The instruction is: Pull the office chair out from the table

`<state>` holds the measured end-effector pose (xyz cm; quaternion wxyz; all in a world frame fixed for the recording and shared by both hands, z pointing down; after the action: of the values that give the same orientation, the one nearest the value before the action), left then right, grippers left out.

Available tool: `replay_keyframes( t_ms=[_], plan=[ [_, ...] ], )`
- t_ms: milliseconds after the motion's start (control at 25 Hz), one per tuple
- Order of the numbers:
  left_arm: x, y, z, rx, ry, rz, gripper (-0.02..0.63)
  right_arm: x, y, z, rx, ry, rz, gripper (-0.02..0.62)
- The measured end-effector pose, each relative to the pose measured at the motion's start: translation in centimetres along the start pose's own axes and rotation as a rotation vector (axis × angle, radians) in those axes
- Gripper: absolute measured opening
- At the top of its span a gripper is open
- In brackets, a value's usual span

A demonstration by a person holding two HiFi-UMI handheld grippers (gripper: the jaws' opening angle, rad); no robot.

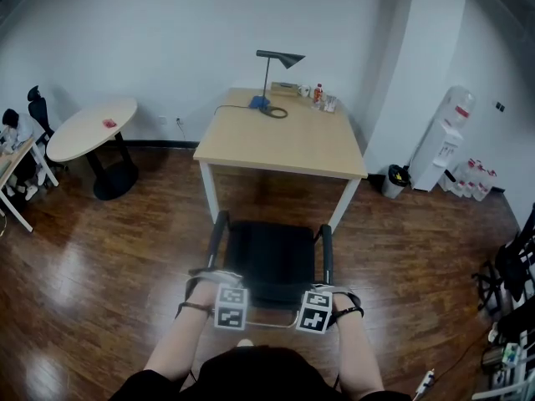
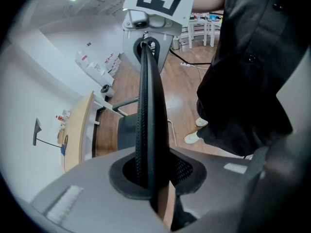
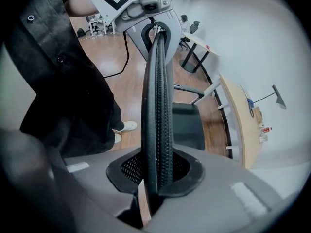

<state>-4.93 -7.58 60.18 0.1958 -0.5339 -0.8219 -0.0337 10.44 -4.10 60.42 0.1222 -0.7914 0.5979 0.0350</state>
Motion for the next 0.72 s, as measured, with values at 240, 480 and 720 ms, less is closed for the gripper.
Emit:
replay_keyframes(
  t_ms=[240,480,720],
  plan=[
    [1.0,0.2,0.5,0.004,0.005,0.009,0.063,-1.2,0.1,0.5,-0.01,0.014,0.008,0.077],
    [0.9,0.6,1.1,0.003,0.046,0.076,0.109,-1.2,0.1,0.5,0.036,-0.05,0.015,0.087],
    [0.4,2.3,3.2,-0.034,0.188,0.118,0.169,-0.7,-0.6,3.1,0.098,-0.053,0.041,0.172]
  ],
)
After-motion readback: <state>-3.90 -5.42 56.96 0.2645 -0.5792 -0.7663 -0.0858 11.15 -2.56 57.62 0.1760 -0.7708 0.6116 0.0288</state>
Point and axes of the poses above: the fingertips, and each gripper's own axes: z backward along the fingers, x to its right, y out of its top, the point moved 5 cm from there along z, backward along the fingers, and after that the axes turned 5 degrees about -z, right-handed, at the moved point
